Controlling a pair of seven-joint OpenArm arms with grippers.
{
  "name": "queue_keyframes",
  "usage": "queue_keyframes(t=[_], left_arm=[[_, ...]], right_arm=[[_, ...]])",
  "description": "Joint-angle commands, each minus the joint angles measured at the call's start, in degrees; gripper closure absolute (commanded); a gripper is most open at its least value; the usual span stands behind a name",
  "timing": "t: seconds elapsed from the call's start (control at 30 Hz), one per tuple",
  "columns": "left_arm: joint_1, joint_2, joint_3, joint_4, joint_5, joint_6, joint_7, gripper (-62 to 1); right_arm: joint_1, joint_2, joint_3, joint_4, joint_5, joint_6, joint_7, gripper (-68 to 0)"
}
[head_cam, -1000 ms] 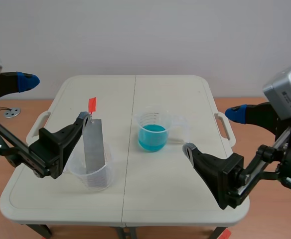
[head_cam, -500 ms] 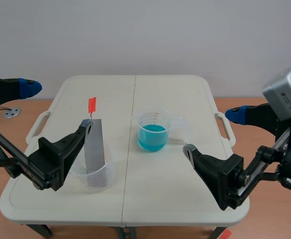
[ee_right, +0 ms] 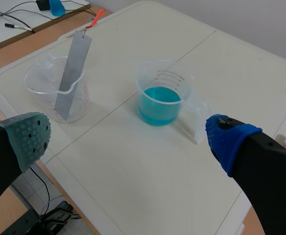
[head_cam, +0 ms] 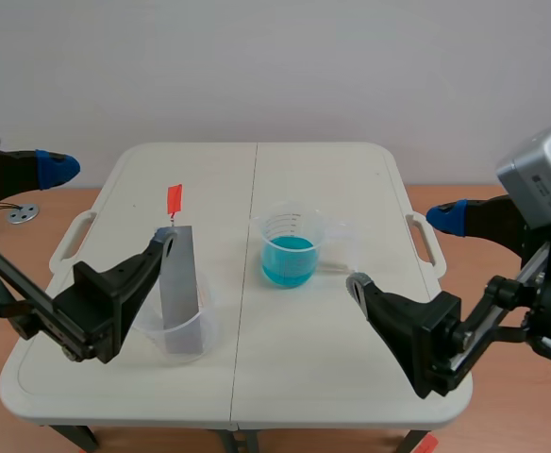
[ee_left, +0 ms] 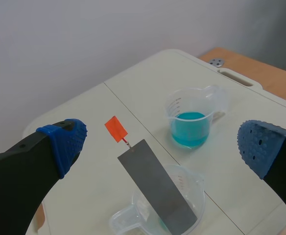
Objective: Hold the metal plate by the orange handle, dip it into the blue solution, take it out and point at it, then put the plate back in the beaker on the left.
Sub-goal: 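Return to the home posture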
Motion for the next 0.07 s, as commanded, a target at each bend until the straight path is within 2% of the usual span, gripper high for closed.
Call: queue_keyframes(t=[0.0,0.03], left_arm=[[-0.1,0.3,-0.3,1.1,0.0,0.3,-0.8,-62.3],[-0.1,0.3,-0.3,1.1,0.0,0.3,-0.8,-62.3]], right_arm=[[0.8,0.6,0.5,1.1,0.6,-0.2,0.6,-66.3],[0.8,0.6,0.5,1.1,0.6,-0.2,0.6,-66.3]])
